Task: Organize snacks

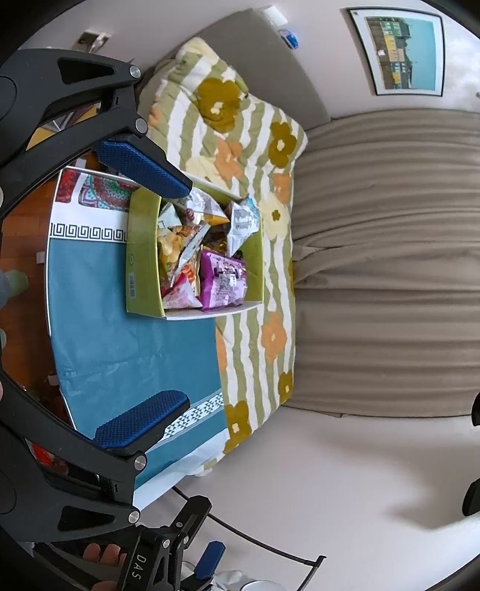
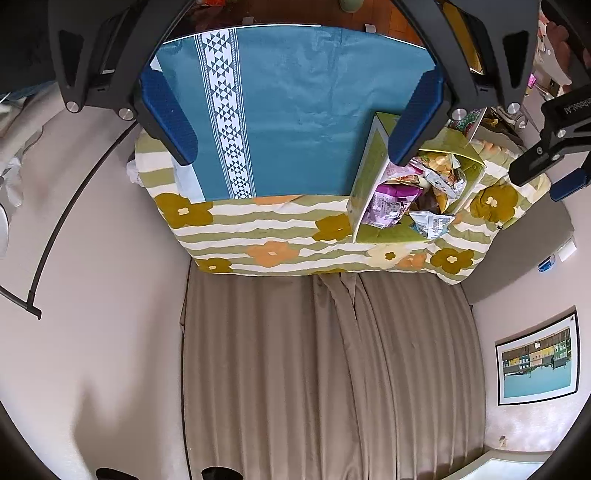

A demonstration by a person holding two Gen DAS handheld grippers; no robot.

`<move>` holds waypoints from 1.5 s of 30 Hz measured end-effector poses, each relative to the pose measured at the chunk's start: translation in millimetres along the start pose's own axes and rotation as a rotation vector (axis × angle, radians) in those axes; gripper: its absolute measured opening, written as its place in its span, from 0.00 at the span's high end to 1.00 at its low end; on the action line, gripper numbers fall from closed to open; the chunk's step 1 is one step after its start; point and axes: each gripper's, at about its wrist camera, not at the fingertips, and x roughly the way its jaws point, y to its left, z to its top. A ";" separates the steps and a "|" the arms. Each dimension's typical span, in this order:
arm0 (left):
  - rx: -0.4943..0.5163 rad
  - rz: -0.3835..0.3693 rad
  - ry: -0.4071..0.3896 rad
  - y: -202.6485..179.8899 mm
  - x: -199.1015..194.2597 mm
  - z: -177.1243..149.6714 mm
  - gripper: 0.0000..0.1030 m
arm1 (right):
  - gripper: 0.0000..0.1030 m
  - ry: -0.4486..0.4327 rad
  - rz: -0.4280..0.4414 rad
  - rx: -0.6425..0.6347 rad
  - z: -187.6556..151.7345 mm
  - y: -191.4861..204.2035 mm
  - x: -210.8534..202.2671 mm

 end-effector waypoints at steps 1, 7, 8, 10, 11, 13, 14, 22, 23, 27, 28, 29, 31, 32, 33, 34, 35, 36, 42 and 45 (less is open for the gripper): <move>0.001 0.001 0.000 -0.8 -0.4 0.0 0.00 | 0.00 0.000 -0.001 0.000 -0.5 -0.7 -0.3; -0.001 -0.002 0.000 -2.9 -0.8 0.0 0.00 | 0.00 0.001 -0.006 0.000 -0.9 -1.4 -1.2; -0.001 -0.002 0.000 -3.1 -0.7 0.0 0.00 | 0.00 0.001 -0.006 0.001 -1.1 -1.5 -1.1; -0.002 -0.001 0.000 -3.4 -0.7 -0.2 0.00 | 0.00 0.000 -0.005 0.002 -0.9 -1.6 -1.0; -0.003 -0.002 0.000 -3.5 -0.7 -0.2 0.00 | 0.00 0.001 -0.006 0.001 -0.9 -1.9 -0.9; -0.002 -0.002 0.001 -3.9 -0.5 -0.4 0.00 | 0.00 0.000 -0.005 0.001 -1.1 -2.1 -1.1; -0.001 -0.002 0.001 -4.0 -0.5 -0.4 0.00 | 0.00 -0.001 -0.006 0.001 -1.2 -2.9 -1.3; -0.004 -0.003 0.001 -5.6 -0.6 -0.8 0.00 | 0.00 0.000 -0.006 0.001 -1.3 -3.7 -1.3; -0.004 -0.004 0.002 -5.2 -0.6 -0.8 0.00 | 0.00 0.000 -0.005 0.001 -1.4 -3.8 -1.4; -0.004 -0.003 0.000 -4.0 -1.4 -1.1 0.00 | 0.00 0.000 -0.005 0.002 -1.3 -3.6 -1.6; -0.005 -0.002 0.000 -4.0 -1.5 -1.3 0.00 | 0.00 -0.001 -0.005 0.002 -1.3 -3.3 -1.4; -0.004 -0.002 0.000 -3.9 -1.4 -1.1 0.00 | 0.00 0.000 -0.006 0.002 -1.3 -3.3 -1.3; -0.003 -0.002 0.001 -3.9 -1.4 -1.2 0.00 | 0.00 0.001 -0.005 0.002 -1.4 -3.4 -1.3; -0.004 -0.001 0.000 -3.9 -1.5 -1.2 0.00 | 0.00 0.002 -0.005 0.002 -1.6 -3.8 -1.7; -0.006 -0.001 0.001 -3.8 -1.7 -0.9 0.00 | 0.00 0.001 -0.005 0.003 -1.5 -3.7 -1.0; -0.005 -0.002 0.002 -3.7 -1.6 -0.9 0.00 | 0.00 0.001 -0.005 0.003 -1.3 -3.6 -0.4; -0.007 -0.001 0.002 -3.2 -1.8 -0.6 0.00 | 0.00 0.003 -0.006 0.003 -1.4 -4.1 -0.8; -0.006 -0.001 0.001 -3.2 -1.8 -0.5 0.00 | 0.00 0.003 -0.006 0.003 -1.4 -3.9 -0.4; -0.009 -0.005 0.004 -2.1 -1.3 -0.2 0.00 | 0.00 0.003 -0.006 0.005 -1.2 -4.5 -0.1; -0.010 -0.004 0.005 -1.6 -1.3 -0.3 0.00 | 0.00 0.004 -0.006 0.004 -1.0 -5.1 0.0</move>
